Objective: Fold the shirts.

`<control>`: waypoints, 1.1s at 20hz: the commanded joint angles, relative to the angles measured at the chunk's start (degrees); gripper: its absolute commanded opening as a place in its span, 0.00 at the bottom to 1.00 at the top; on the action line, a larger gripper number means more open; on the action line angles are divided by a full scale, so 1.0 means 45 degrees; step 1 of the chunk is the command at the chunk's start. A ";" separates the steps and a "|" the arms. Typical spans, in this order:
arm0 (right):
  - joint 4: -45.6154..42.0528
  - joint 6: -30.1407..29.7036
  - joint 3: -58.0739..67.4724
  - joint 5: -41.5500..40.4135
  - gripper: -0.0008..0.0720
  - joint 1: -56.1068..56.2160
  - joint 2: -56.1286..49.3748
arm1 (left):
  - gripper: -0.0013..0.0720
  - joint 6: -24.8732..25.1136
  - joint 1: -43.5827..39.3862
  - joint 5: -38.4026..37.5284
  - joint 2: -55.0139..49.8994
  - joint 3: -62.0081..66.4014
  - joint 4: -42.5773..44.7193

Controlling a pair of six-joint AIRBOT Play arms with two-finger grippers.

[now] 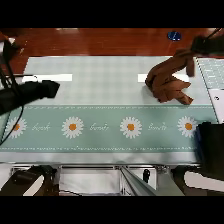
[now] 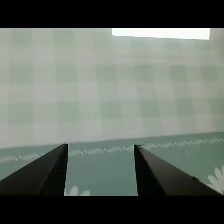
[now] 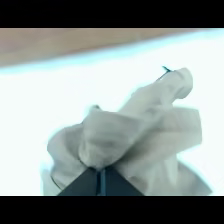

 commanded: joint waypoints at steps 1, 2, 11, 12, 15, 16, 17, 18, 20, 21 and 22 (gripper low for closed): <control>0.1753 -0.1141 0.0529 -0.0719 0.04 0.0015 0.2662 | 0.71 0.0005 -0.0083 0.0049 0.1880 -0.2312 -0.1535; 0.2137 -0.1467 0.1001 -0.0714 0.04 0.0015 0.3157 | 0.71 0.0005 -0.0083 0.0092 0.1987 -0.2579 -0.1535; 0.5804 -0.2798 0.5853 0.0763 0.04 0.0015 0.4163 | 0.71 0.0010 -0.0083 0.1413 0.1889 -0.2739 -0.2249; 0.6227 -0.2798 0.5809 0.1559 0.04 0.0015 0.4163 | 0.71 0.0010 -0.0083 0.1413 0.1889 -0.2739 -0.2249; 0.6645 -0.2948 0.4998 0.2448 0.04 0.1598 0.4163 | 0.71 0.0010 -0.0083 0.1501 0.1885 -0.2739 -0.2249; 0.6271 -0.2953 0.4517 0.2492 0.04 0.2613 0.4158 | 0.71 0.0010 -0.0083 0.1564 0.1885 -0.2739 -0.2244; 0.5780 -0.2885 0.4080 0.2691 0.04 0.3609 0.4104 | 0.71 0.0010 -0.0083 0.1632 0.1885 -0.2739 -0.2239; 0.5270 -0.2735 0.3614 0.2895 0.04 0.4575 0.4056 | 0.71 0.0015 -0.0083 0.1681 0.1885 -0.2739 -0.2234; 0.4731 -0.2521 0.2390 0.2807 0.04 0.6577 0.3925 | 0.71 0.0015 -0.0083 0.1792 0.1885 -0.2735 -0.2191; 0.4639 -0.2511 0.1797 0.2739 0.04 0.7349 0.3857 | 0.71 0.0015 -0.0083 0.1865 0.1880 -0.2735 -0.2195; 0.4507 -0.2419 0.1171 0.2652 0.04 0.8058 0.3813 | 0.71 0.0015 -0.0083 0.1909 0.1885 -0.2735 -0.2195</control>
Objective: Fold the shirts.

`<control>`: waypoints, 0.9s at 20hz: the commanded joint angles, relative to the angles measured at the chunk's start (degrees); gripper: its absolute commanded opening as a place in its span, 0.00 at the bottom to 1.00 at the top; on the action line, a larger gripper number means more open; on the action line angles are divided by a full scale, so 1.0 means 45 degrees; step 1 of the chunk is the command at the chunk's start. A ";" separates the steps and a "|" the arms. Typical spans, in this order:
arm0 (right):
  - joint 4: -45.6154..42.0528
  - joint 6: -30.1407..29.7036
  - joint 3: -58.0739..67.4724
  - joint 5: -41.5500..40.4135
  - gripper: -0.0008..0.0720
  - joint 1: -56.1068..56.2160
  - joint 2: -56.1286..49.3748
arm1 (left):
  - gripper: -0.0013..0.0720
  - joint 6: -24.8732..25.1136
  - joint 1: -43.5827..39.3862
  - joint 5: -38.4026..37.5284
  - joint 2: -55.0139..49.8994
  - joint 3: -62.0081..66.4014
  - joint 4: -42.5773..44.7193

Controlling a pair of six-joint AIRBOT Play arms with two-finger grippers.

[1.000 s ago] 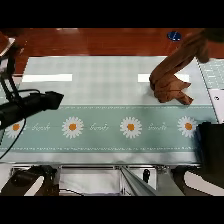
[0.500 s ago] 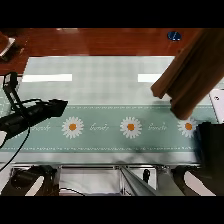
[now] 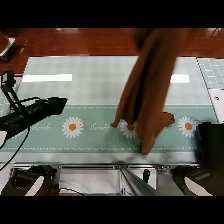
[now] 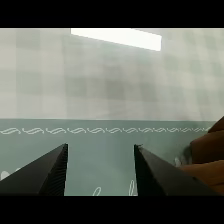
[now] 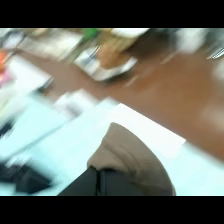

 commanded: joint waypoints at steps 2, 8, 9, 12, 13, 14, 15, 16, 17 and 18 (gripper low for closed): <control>-0.0602 0.0267 -0.3104 -0.0155 0.04 0.3191 -0.0185 | 0.71 0.0010 -0.0005 0.0233 0.0010 0.0000 0.0019; -0.0534 0.0826 -0.9160 -0.1268 0.04 0.3240 -0.0413 | 0.71 0.0010 -0.0005 0.0282 0.0005 0.0000 0.0019; -0.0544 0.0913 -1.0001 -0.1438 0.04 0.3235 -0.0651 | 0.71 0.0010 -0.0005 0.0296 0.0005 0.0000 0.0019; -0.0685 0.1205 -1.1147 -0.1826 0.58 0.3235 -0.1783 | 0.71 0.0005 -0.0019 0.0306 -0.0063 0.0000 -0.0005; -0.0865 0.1195 -1.1118 -0.1875 0.58 0.3220 -0.2021 | 0.71 0.0005 -0.0073 0.0112 -0.0131 0.0000 -0.0141; -0.1389 0.1219 -1.0977 -0.2069 0.58 0.3118 -0.2059 | 0.71 0.0005 -0.0204 -0.0214 -0.0248 0.0000 -0.0316; -0.1836 0.1370 -1.0652 -0.1957 0.58 0.2822 -0.1977 | 0.71 0.0000 -0.0374 -0.0491 -0.0350 0.0005 -0.0568; -0.2409 0.1685 -1.0142 -0.1681 0.58 0.2254 -0.1715 | 0.71 -0.0005 -0.0427 -0.0651 -0.0403 0.0019 -0.0928; -0.3065 0.2016 -0.9724 -0.1613 0.58 0.1511 -0.1302 | 0.71 -0.0170 -0.0359 -0.0787 -0.0442 0.0097 -0.1268; -0.3915 0.2346 -0.9476 -0.1724 0.58 0.0452 -0.0685 | 0.71 -0.0398 -0.0189 -0.1132 -0.0534 0.0243 -0.1345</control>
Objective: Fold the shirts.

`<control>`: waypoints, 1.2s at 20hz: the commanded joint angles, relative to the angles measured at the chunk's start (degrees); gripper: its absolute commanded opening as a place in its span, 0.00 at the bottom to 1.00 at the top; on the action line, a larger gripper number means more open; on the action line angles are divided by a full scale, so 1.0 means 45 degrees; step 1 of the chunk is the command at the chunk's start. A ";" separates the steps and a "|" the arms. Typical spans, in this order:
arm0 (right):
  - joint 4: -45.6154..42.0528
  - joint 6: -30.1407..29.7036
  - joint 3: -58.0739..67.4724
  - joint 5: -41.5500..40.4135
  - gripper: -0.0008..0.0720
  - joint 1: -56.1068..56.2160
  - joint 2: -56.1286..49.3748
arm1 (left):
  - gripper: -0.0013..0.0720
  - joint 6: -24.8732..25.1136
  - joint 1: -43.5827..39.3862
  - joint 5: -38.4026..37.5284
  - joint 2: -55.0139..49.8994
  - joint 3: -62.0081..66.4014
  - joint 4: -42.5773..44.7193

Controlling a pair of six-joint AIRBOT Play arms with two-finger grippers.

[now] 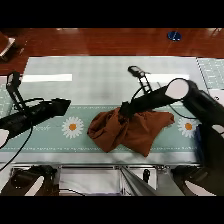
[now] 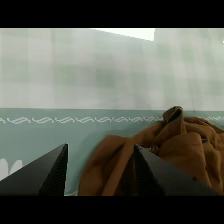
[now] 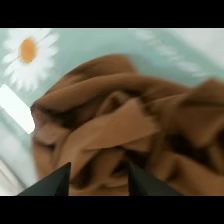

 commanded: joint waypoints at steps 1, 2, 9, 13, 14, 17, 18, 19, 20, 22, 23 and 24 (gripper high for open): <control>-0.2739 0.1234 0.0539 -0.0068 0.58 -0.2769 0.1302 | 0.71 -0.0437 0.0384 -0.1579 -0.0379 0.0311 -0.0685; -0.3623 0.1656 0.0413 0.0199 0.58 -0.4318 0.1914 | 0.71 -0.0398 0.0748 -0.2710 -0.0699 0.0321 -0.0729; 0.0146 -0.0282 -0.5673 0.1613 0.58 -1.1749 0.3789 | 0.71 0.3993 0.1569 -0.4420 -0.6790 -0.0476 -0.5455; 0.0505 -0.0821 -0.6679 0.2055 0.58 -1.1055 0.3784 | 0.71 0.5639 0.0039 -0.4192 -1.0054 0.0316 -0.7577; 0.0223 -0.0782 -0.6727 0.2191 0.58 -1.0715 0.3784 | 0.71 0.5649 -0.0389 -0.4153 -1.0598 0.0670 -0.7567; -0.0578 0.0097 -0.7130 0.2161 0.58 -0.9826 0.3691 | 0.03 0.6047 -0.1069 -0.4124 -1.1720 0.1768 -0.7524; -0.0962 0.0408 -0.7310 0.2283 0.58 -0.9564 0.3589 | 0.04 0.6324 -0.1137 -0.4119 -1.1740 0.1996 -0.7514; -0.1190 0.0515 -0.7465 0.2545 0.58 -0.9301 0.3400 | 0.04 0.6339 -0.1132 -0.4294 -1.1715 0.2205 -0.7519; -0.1137 0.0505 -0.7567 0.2764 0.58 -0.9063 0.3254 | 0.04 0.6353 -0.1132 -0.4517 -1.1701 0.2380 -0.7514; -0.0840 0.0573 -0.7626 0.2506 0.58 -0.8330 0.2987 | 0.04 0.6441 -0.1137 -0.4697 -1.1701 0.2584 -0.7519; -0.0447 0.0583 -0.7626 0.2385 0.58 -0.7844 0.2803 | 0.04 0.6441 -0.1137 -0.4677 -1.1706 0.2594 -0.7519; -0.0097 0.0578 -0.7626 0.2229 0.58 -0.7266 0.2526 | 0.04 0.6441 -0.1137 -0.4653 -1.1706 0.2594 -0.7519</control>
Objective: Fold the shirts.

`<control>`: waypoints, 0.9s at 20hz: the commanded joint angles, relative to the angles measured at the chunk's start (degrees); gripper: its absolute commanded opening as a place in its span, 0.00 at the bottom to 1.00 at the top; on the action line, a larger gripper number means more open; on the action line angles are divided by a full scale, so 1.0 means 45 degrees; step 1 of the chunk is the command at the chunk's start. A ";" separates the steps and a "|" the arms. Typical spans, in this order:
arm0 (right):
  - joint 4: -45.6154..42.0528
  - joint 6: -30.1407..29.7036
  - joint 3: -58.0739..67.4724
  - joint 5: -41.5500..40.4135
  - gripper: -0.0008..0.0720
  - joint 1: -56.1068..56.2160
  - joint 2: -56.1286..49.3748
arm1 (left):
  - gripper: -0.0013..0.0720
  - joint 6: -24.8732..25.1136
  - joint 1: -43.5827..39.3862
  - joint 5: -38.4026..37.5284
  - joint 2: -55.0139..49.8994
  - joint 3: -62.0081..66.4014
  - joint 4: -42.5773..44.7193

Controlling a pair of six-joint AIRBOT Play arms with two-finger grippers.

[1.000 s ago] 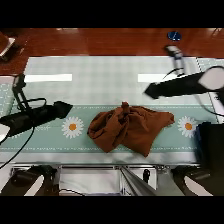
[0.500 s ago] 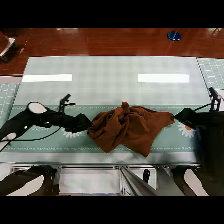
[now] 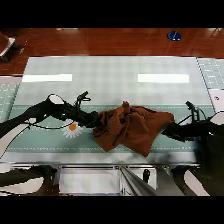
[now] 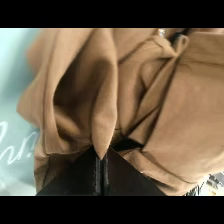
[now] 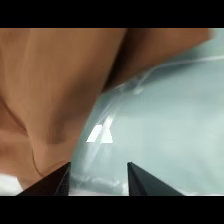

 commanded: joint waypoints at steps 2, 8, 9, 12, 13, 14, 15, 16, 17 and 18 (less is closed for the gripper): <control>0.0801 0.0447 -0.0136 -0.1200 0.58 0.2414 -0.1190 | 0.04 0.0209 -0.0073 -0.0131 -0.0141 0.0253 -0.0092; 0.2885 -0.0044 0.0257 -0.3968 0.41 0.2924 -0.2501 | 0.04 0.0214 -0.0073 0.0369 -0.0141 0.0257 -0.0097; 0.3395 -0.0481 0.0384 -0.4095 0.23 0.2924 -0.2579 | 0.04 0.0214 -0.0044 0.0539 -0.0141 0.0287 -0.0102; 0.4119 -0.2283 0.2293 -0.1914 0.04 0.2919 -0.2317 | 0.04 0.0403 0.0865 0.0403 0.0544 0.1224 -0.0141; 0.3818 -0.2215 0.3463 -0.1375 0.04 0.2909 -0.1996 | 0.04 0.0398 0.1399 0.0408 0.1146 0.1739 -0.0335; 0.3279 -0.1826 0.5013 -0.1151 0.04 0.2914 -0.1617 | 0.04 0.0398 0.2001 0.0457 0.1826 0.2370 -0.0763; 0.2720 -0.1365 0.6805 -0.1151 0.04 0.2914 -0.1379 | 0.04 0.0398 0.2662 0.0685 0.2555 0.3157 -0.1413; 0.2458 -0.1020 0.8602 -0.1127 0.04 0.2919 -0.1384 | 0.04 0.0398 0.3211 0.1239 0.3211 0.3988 -0.2259; 0.2526 -0.0772 1.0380 -0.1015 0.04 0.2929 -0.1525 | 0.04 0.0403 0.3575 0.1787 0.3735 0.4804 -0.3060; 0.2560 -0.0593 1.2264 -0.0573 0.04 0.3031 -0.1690 | 0.04 0.0403 0.3861 0.2118 0.4231 0.5770 -0.3585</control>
